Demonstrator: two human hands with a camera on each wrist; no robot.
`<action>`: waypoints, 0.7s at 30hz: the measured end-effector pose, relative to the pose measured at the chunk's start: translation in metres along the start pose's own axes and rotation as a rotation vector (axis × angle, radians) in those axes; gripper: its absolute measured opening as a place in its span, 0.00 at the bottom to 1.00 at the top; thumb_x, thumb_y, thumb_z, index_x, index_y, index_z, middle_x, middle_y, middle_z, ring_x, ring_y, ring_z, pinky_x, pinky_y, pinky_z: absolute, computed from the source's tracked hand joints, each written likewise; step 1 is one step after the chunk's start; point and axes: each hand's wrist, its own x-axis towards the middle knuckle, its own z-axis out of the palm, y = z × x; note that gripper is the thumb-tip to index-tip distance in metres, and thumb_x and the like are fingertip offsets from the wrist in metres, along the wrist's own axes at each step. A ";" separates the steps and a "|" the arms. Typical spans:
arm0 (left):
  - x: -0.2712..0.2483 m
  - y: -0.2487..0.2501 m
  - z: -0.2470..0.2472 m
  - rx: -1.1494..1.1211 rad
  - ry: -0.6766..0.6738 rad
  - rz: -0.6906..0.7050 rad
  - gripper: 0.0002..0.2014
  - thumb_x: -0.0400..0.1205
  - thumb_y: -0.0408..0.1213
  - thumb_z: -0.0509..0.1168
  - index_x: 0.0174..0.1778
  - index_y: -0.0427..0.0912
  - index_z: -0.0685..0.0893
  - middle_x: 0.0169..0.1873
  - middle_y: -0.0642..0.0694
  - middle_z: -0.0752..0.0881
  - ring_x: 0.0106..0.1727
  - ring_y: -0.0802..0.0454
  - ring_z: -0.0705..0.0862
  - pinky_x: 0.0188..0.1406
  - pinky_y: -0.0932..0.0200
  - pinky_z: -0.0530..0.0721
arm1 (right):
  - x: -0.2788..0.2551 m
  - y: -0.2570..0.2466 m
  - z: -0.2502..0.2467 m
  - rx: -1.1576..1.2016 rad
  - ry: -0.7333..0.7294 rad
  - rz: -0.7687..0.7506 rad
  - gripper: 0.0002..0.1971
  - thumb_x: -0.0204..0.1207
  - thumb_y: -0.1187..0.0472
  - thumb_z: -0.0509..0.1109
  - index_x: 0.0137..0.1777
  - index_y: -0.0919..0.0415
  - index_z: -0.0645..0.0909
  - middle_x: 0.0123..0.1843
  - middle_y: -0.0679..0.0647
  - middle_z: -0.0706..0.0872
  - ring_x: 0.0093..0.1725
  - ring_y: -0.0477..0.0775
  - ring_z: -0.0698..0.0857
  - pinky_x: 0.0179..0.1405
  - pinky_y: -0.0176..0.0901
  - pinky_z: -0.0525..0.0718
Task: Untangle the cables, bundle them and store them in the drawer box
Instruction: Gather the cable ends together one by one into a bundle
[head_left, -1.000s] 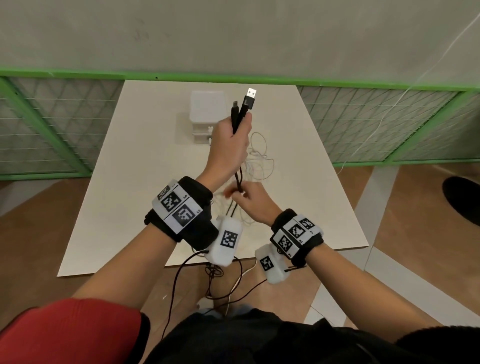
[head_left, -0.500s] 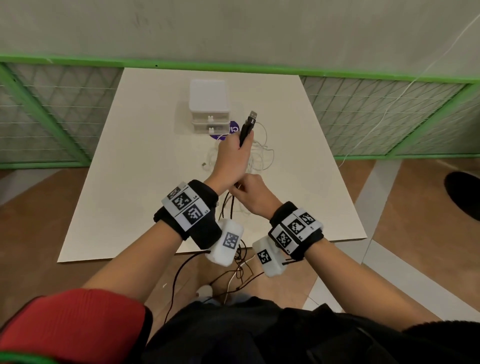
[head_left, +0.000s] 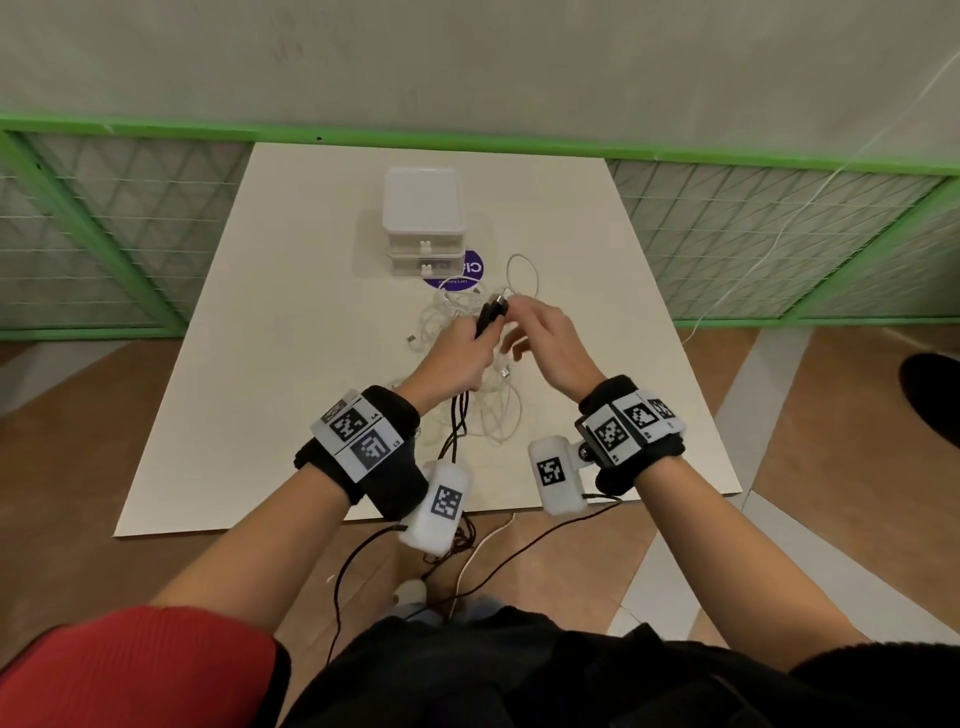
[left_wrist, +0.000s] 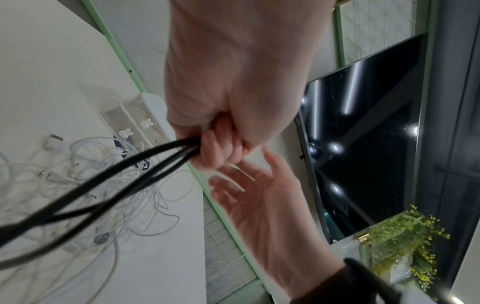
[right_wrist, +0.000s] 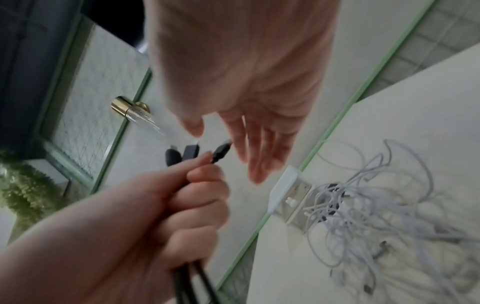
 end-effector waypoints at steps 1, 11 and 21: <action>0.000 0.001 0.002 -0.003 -0.037 -0.007 0.15 0.88 0.44 0.51 0.34 0.47 0.70 0.22 0.51 0.65 0.13 0.63 0.63 0.14 0.68 0.64 | 0.003 0.000 0.003 -0.018 0.052 -0.030 0.18 0.82 0.52 0.54 0.52 0.63 0.82 0.44 0.57 0.84 0.37 0.52 0.81 0.39 0.48 0.79; 0.009 0.006 -0.005 -0.110 0.161 0.017 0.12 0.87 0.34 0.52 0.40 0.35 0.75 0.23 0.52 0.70 0.18 0.62 0.71 0.18 0.69 0.70 | 0.001 -0.001 0.028 0.217 -0.057 0.052 0.21 0.85 0.56 0.53 0.78 0.52 0.61 0.65 0.57 0.81 0.63 0.55 0.82 0.62 0.49 0.82; 0.027 0.000 -0.022 -0.215 0.077 0.047 0.14 0.89 0.35 0.47 0.37 0.43 0.67 0.24 0.51 0.64 0.22 0.61 0.65 0.21 0.68 0.69 | -0.001 0.016 0.047 0.113 -0.126 -0.004 0.29 0.83 0.65 0.52 0.80 0.46 0.46 0.33 0.49 0.73 0.32 0.44 0.71 0.35 0.38 0.72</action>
